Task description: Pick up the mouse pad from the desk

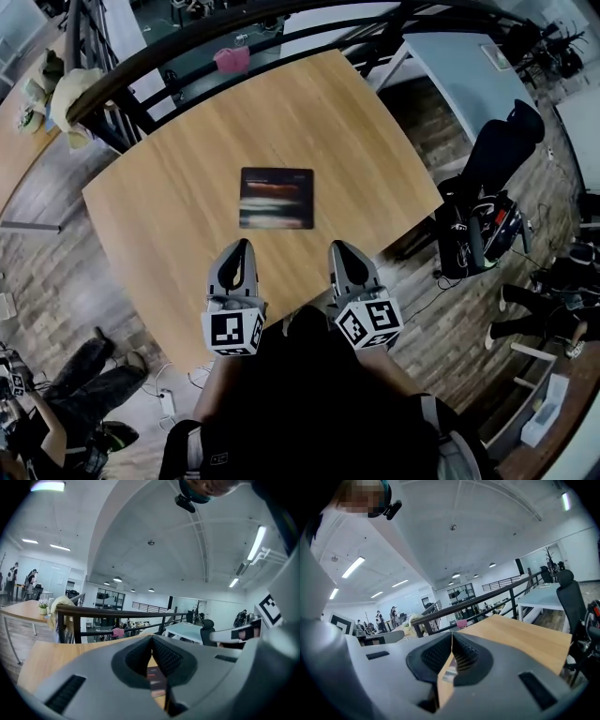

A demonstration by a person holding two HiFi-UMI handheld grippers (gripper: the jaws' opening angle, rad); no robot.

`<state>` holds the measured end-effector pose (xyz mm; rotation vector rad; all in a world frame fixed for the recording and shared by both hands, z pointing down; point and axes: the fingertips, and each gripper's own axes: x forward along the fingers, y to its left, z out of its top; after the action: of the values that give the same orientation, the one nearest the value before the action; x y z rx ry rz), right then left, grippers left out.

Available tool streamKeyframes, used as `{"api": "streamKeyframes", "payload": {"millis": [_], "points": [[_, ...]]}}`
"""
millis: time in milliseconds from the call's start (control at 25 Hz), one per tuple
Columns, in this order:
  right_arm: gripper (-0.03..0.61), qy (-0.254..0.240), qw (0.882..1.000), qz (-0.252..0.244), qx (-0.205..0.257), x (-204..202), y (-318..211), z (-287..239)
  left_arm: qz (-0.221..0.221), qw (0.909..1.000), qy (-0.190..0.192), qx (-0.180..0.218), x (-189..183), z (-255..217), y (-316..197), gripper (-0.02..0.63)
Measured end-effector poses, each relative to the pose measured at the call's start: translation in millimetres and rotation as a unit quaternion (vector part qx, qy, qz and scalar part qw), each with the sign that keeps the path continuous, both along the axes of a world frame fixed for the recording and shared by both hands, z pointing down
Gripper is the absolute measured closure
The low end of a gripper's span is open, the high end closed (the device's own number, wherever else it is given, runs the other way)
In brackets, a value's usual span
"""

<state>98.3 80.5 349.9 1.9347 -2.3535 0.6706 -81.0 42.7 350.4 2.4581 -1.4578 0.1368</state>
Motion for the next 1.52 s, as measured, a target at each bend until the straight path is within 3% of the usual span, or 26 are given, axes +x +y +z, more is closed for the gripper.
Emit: {"api": "streamKeyframes", "payload": {"millis": [360,1080,1360,1440,1520], "points": [[0.548,0.007,0.999,-0.001,-0.032,-9,-45,25,-0.014,0.9996,-0.014,-0.020,-23,30,-49,0.591],[0.546,0.001,0.992,-0.067,-0.111,8,-139,106,-0.048,0.9924,-0.075,-0.085,5,99,-119,0.591],[0.545,-0.005,0.987,-0.066,-0.149,19,-159,144,-0.034,0.9855,-0.097,-0.135,17,144,-135,0.588],[0.543,-0.002,0.984,-0.064,-0.163,23,-164,157,-0.022,0.9832,-0.105,-0.148,21,157,-142,0.572],[0.522,0.001,0.981,-0.062,-0.181,28,-166,173,-0.010,0.9795,-0.115,-0.165,24,173,-146,0.475]]}}
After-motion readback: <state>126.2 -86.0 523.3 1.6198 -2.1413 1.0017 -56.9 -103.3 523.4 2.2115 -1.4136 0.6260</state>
